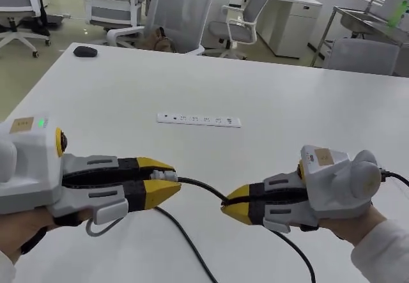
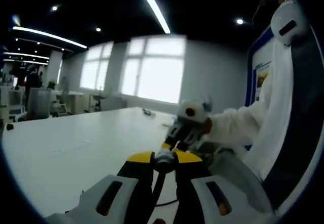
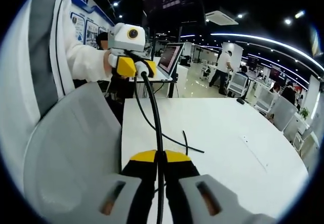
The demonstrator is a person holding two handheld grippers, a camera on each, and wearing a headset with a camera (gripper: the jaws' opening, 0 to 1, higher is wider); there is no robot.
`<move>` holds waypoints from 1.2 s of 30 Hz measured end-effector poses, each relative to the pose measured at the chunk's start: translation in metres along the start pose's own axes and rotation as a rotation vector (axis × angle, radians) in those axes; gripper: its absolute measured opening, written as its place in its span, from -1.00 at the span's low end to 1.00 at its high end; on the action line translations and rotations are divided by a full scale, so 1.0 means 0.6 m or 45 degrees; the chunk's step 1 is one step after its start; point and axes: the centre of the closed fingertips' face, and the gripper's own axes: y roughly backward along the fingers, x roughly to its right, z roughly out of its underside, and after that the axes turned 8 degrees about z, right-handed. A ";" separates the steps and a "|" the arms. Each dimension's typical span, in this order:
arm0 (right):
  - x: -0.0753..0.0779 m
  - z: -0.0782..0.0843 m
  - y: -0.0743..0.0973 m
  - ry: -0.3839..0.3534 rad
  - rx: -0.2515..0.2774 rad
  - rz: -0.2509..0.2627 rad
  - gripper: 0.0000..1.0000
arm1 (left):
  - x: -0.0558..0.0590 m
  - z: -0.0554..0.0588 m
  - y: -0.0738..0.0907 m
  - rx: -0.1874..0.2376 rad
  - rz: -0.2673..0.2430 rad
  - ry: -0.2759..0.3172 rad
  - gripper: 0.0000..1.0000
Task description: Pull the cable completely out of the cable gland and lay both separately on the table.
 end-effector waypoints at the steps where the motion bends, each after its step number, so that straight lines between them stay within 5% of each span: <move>1: 0.002 -0.002 0.000 -0.015 0.009 0.014 -0.95 | -0.001 -0.001 0.000 0.008 0.001 0.012 -0.66; 6: 0.002 -0.016 0.008 -0.039 0.045 0.023 -0.94 | -0.004 -0.011 0.005 0.059 -0.010 0.077 -0.66; 13: 0.007 -0.038 0.012 -0.013 0.051 0.036 -0.74 | 0.000 -0.015 0.000 0.050 -0.004 0.044 -0.66; 26: -0.031 -0.158 -0.002 0.135 0.217 -0.054 -0.63 | 0.007 -0.004 -0.016 -0.017 0.017 0.006 -0.66; 36: -0.048 -0.156 -0.017 0.138 0.235 -0.094 -0.89 | 0.013 0.000 -0.011 -0.032 0.035 -0.012 -0.66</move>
